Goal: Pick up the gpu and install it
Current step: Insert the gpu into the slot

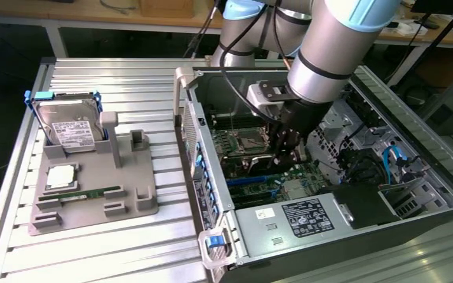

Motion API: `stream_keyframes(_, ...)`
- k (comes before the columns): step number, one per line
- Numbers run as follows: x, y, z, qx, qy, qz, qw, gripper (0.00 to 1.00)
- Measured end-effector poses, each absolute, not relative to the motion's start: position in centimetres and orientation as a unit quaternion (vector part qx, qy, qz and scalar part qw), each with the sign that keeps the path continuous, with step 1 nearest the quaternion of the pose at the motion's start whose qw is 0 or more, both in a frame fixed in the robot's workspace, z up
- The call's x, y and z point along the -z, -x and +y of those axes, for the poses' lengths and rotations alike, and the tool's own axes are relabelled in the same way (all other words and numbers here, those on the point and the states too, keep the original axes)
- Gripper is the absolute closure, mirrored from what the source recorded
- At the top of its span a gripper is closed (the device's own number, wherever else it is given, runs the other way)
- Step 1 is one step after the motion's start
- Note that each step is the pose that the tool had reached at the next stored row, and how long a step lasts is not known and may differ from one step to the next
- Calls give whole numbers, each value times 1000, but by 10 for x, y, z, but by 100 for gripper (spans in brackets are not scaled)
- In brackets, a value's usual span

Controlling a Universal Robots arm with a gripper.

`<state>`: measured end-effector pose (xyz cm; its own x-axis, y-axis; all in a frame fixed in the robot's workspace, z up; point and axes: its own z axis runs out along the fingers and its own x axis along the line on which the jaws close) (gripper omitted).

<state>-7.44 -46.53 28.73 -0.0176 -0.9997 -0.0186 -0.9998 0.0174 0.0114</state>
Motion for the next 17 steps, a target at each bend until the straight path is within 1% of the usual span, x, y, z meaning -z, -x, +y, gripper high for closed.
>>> stream_keyframes(6, -280, 79, -465, -10, 701, 713, 4, 73)
stream_keyframes(17, -276, 81, -465, -11, 701, 713, 5, 73)
